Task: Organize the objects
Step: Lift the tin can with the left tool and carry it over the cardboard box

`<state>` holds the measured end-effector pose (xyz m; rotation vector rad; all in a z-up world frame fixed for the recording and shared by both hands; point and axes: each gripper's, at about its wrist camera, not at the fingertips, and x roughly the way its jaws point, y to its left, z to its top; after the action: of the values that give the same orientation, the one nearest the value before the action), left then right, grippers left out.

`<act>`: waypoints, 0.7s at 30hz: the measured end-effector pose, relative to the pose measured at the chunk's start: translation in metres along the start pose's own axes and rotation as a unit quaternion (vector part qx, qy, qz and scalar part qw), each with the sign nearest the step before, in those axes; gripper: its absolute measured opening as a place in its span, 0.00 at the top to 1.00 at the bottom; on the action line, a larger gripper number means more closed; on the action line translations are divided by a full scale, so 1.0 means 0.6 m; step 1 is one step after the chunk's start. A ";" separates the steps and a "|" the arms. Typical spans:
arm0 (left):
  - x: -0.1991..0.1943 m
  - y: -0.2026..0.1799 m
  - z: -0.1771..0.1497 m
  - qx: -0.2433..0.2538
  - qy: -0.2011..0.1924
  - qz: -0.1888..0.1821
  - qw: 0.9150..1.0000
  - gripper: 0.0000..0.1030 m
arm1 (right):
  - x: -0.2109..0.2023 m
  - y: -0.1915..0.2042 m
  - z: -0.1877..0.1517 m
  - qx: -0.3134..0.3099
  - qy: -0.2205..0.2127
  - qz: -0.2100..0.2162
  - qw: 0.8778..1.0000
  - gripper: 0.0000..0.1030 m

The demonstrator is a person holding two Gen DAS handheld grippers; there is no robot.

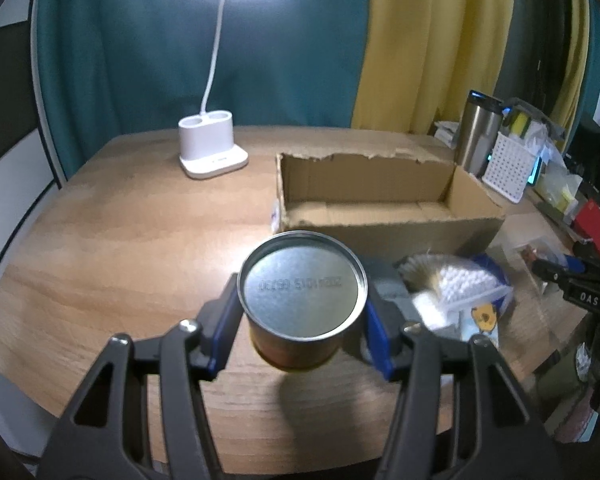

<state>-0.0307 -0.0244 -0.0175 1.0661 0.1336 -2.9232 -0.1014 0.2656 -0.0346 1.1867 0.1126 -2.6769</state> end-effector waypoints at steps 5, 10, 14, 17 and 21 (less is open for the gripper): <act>-0.010 -0.002 0.016 0.000 -0.009 -0.002 1.000 0.46 | -0.010 -0.007 0.013 0.003 -0.011 -0.003 1.000 0.52; -0.024 0.002 0.033 -0.002 -0.020 0.001 1.000 0.46 | -0.010 -0.005 0.029 0.001 -0.015 -0.001 1.000 0.52; -0.033 0.006 0.049 -0.004 -0.029 0.002 1.000 0.46 | -0.011 0.000 0.042 -0.001 -0.020 0.004 1.000 0.52; -0.039 0.006 0.062 -0.004 -0.038 0.003 0.999 0.46 | -0.012 0.003 0.055 -0.002 -0.026 0.009 1.000 0.52; -0.042 0.002 0.081 -0.002 -0.049 0.001 0.999 0.46 | -0.012 0.007 0.069 -0.005 -0.031 0.013 0.999 0.52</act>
<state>-0.0427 -0.0298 0.0356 0.9194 0.1367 -2.9645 -0.1256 0.2565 -0.0011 1.0940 0.0988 -2.6834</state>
